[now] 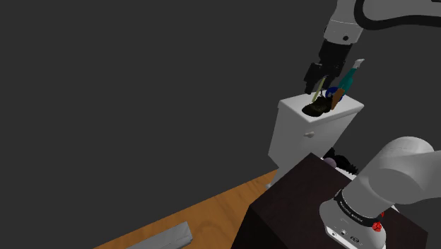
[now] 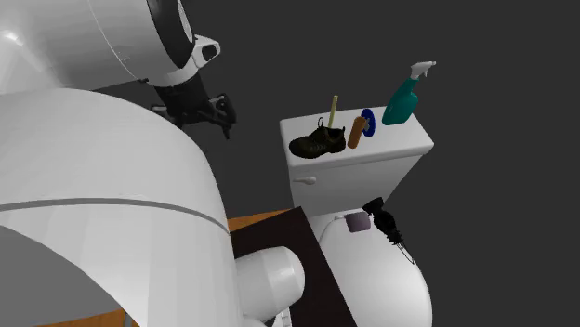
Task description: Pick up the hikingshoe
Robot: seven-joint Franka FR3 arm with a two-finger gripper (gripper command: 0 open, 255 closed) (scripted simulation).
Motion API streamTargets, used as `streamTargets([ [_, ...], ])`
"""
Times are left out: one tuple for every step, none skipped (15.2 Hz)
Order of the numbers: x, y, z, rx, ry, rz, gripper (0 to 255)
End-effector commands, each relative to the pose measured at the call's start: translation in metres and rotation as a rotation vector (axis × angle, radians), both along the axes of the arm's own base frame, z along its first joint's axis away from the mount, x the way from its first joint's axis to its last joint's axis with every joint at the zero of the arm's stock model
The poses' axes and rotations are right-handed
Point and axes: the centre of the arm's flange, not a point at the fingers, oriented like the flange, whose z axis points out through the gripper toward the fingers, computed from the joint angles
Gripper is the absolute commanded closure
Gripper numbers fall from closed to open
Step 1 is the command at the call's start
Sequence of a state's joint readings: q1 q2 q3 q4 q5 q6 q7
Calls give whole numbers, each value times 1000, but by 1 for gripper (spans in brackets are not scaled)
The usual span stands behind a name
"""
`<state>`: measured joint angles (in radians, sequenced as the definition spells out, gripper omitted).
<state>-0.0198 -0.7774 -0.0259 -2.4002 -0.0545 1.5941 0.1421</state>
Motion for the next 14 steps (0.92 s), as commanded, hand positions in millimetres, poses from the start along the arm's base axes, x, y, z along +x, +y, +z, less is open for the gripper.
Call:
streamTargets([
  [0, 0, 0, 0, 0, 0, 0],
  [1, -13, -3, 2, -1, 3, 0],
  [3, -26, -7, 4, -2, 5, 0],
  [4, -39, -10, 6, -4, 8, 0],
  [6, -52, -13, 8, -5, 11, 0],
  [7, -65, -17, 10, -6, 13, 0],
  [9, -78, -20, 12, -7, 16, 0],
  [10, -91, -24, 15, -8, 18, 0],
  [12, -104, -27, 17, -9, 21, 0],
  [14, -116, -31, 19, -11, 24, 0],
  [16, -129, -34, 21, -12, 26, 0],
  [17, -142, -38, 23, -13, 29, 0],
  [19, -155, -42, 25, -14, 32, 0],
  [21, -168, -45, 27, -15, 34, 0],
])
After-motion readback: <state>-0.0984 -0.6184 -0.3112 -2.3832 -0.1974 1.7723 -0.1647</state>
